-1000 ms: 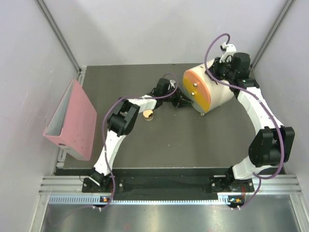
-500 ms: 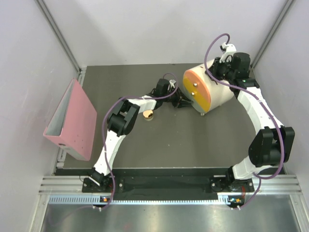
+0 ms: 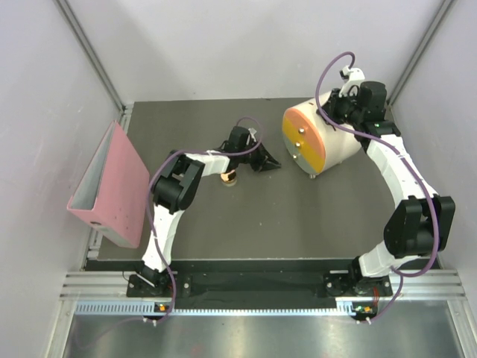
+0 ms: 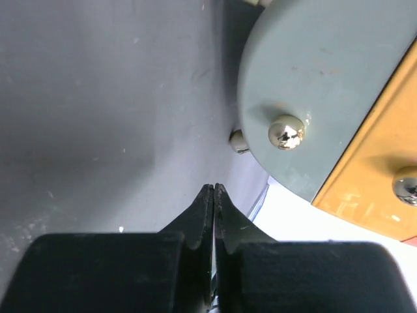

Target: Organize the makeup

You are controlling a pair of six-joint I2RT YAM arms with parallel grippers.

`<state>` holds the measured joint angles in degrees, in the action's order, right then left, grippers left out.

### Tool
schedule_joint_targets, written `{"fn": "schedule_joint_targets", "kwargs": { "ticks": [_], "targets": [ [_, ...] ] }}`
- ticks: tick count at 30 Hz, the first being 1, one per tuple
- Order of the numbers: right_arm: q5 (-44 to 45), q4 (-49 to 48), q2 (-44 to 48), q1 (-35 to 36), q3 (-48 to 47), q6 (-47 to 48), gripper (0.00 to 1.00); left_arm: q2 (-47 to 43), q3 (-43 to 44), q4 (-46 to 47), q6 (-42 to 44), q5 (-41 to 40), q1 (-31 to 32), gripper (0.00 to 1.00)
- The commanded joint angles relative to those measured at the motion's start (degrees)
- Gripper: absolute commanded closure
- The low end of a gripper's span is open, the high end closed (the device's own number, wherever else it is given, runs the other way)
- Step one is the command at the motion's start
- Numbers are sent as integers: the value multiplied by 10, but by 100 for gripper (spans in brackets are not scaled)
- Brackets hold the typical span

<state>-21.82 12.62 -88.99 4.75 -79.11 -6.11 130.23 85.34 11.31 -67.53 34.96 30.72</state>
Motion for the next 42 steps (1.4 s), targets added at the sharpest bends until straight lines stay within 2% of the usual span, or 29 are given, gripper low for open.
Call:
{"fn": "schedule_joint_targets", "kwargs": {
  "ticks": [1,4,7,16,28,42],
  "targets": [
    [25,233,-47,2,66,15,94,-17,-4,73,-34,35,0,80],
    [26,231,-44,2,71,15,94,-5,-22,155,-96,44,0,64],
    [27,231,-39,2,77,11,94,6,-13,174,-116,48,0,58],
    [28,226,-33,2,87,9,94,40,1,235,-171,45,1,55],
    [29,227,-35,2,89,9,94,82,43,252,-190,49,8,50],
    [34,237,-37,2,81,12,94,120,91,278,-228,34,19,54]
  ]
}}
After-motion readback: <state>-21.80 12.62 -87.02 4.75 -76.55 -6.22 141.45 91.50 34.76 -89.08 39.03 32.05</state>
